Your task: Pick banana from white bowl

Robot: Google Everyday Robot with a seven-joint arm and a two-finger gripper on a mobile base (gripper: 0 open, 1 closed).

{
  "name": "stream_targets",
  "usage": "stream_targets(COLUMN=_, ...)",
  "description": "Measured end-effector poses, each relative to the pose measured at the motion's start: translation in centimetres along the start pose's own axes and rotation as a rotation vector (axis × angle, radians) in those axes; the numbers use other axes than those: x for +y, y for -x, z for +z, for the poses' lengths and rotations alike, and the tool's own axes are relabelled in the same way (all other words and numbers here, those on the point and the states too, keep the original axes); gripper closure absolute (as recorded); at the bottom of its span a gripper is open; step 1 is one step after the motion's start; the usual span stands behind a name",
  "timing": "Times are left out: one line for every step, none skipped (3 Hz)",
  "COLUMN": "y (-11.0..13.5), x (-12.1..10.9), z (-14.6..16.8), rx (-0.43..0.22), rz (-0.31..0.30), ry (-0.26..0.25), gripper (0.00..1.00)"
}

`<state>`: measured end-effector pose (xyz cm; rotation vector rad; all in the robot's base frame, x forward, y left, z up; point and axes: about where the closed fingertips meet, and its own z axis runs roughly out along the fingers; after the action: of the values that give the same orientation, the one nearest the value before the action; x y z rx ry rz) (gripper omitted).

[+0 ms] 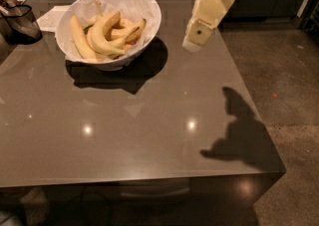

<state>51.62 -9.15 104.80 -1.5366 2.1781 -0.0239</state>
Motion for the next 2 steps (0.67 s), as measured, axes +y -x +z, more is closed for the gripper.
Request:
stream_targets(y=4.0, x=0.2, z=0.9, rx=-0.048, rz=-0.014, ry=0.046, gripper=0.0)
stream_targets(y=8.6, x=0.2, z=3.1, rx=-0.078, rz=-0.036, ry=0.088, gripper=0.0)
